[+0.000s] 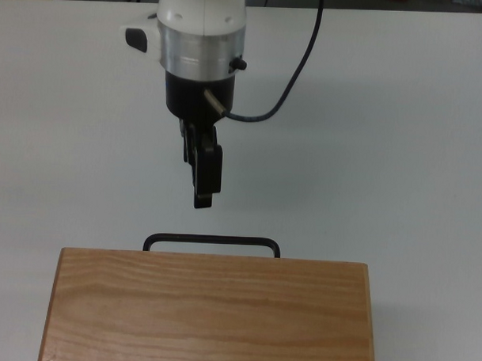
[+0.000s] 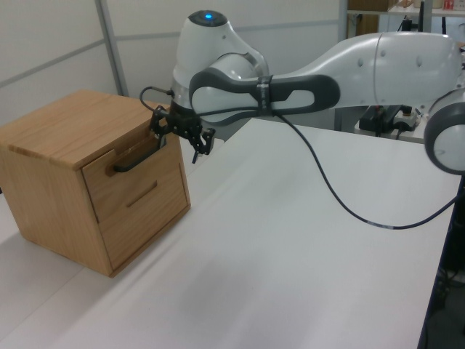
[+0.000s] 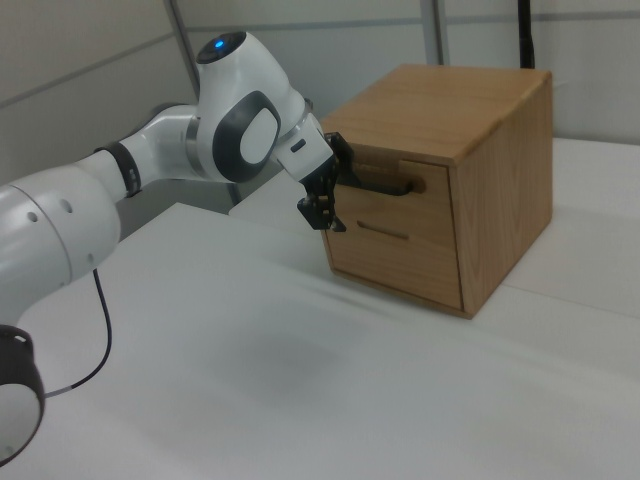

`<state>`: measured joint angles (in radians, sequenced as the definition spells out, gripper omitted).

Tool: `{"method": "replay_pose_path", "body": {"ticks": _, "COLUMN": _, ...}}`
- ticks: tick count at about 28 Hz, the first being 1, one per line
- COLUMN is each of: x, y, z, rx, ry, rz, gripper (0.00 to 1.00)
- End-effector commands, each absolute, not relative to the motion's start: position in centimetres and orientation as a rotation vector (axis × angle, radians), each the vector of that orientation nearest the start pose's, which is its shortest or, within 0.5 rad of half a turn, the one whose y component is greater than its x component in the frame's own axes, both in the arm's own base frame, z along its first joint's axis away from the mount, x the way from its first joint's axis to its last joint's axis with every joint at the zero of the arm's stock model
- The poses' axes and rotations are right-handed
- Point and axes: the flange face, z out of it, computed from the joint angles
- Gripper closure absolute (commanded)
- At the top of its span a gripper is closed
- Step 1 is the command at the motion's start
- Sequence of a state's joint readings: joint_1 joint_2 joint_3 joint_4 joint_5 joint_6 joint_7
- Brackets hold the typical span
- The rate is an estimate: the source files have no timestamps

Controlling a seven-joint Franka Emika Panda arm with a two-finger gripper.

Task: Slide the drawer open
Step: 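Move the gripper to the black handle of the upper drawer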

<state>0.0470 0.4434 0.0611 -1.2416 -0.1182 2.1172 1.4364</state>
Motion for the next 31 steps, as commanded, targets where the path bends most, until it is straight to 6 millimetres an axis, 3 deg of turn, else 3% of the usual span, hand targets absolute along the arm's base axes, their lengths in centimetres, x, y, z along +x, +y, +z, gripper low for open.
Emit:
{"method": "replay_pose_path", "body": {"ticks": 1, "x": 74.7, "y": 6.9, "z": 55.9, "rx": -2.203, "ry": 1.737, "rz": -0.605, "gripper": 0.04}}
{"method": "replay_pose_path", "body": {"ticks": 12, "x": 76.7, "y": 8.5, "z": 54.9, "rx": -2.173, "ry": 1.709, "rz": -0.677, "gripper": 0.06}}
{"method": "replay_pose_path", "body": {"ticks": 22, "x": 77.9, "y": 8.5, "z": 51.7, "rx": -2.190, "ry": 1.712, "rz": -0.702, "gripper": 0.12}}
{"method": "replay_pose_path", "body": {"ticks": 24, "x": 77.9, "y": 8.4, "z": 51.6, "rx": -2.194, "ry": 1.712, "rz": -0.706, "gripper": 0.19}}
{"method": "replay_pose_path", "body": {"ticks": 26, "x": 78.1, "y": 8.4, "z": 51.1, "rx": -2.208, "ry": 1.715, "rz": -0.709, "gripper": 0.37}}
{"method": "replay_pose_path", "body": {"ticks": 31, "x": 78.0, "y": 8.4, "z": 51.0, "rx": -2.220, "ry": 1.716, "rz": -0.717, "gripper": 0.55}}
